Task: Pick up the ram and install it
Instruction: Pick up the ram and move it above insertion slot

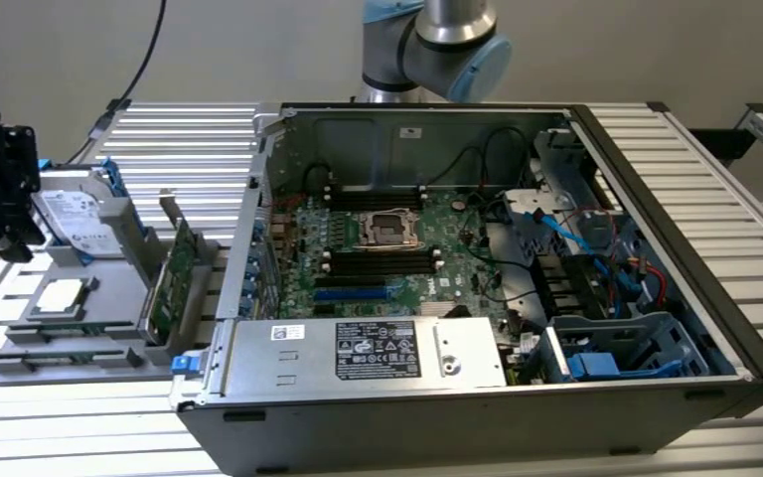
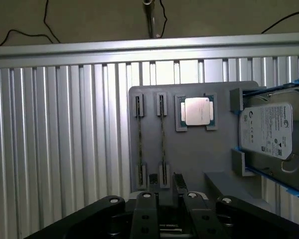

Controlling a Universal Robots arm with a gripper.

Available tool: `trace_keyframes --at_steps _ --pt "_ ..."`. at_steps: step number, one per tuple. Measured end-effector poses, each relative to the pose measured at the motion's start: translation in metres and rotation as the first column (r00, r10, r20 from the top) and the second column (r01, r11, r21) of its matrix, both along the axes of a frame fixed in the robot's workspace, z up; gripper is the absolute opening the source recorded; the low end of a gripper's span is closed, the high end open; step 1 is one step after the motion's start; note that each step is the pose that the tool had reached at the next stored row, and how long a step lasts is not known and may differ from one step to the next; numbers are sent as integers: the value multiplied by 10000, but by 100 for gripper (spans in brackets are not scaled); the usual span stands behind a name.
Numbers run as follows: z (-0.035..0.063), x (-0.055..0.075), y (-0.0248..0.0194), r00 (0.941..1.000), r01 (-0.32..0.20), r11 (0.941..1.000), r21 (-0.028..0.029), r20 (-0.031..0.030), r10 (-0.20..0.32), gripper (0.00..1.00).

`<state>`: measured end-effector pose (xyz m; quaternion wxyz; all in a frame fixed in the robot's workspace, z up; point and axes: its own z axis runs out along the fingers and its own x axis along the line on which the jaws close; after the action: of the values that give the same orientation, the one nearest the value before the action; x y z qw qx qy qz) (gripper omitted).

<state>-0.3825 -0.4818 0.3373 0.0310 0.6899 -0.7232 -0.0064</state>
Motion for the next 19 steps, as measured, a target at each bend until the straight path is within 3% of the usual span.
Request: trace_keyframes --at_steps 1,2,14,19 --pt "-2 -6 -4 10000 -2 10000 0 0 2 23" --pt "-9 -14 -12 10000 -7 10000 -1 -1 7 30" --pt "-208 -41 -142 9995 -311 9995 10 -9 311 30" --pt "-299 -41 -213 9989 -463 9989 17 -43 463 30"
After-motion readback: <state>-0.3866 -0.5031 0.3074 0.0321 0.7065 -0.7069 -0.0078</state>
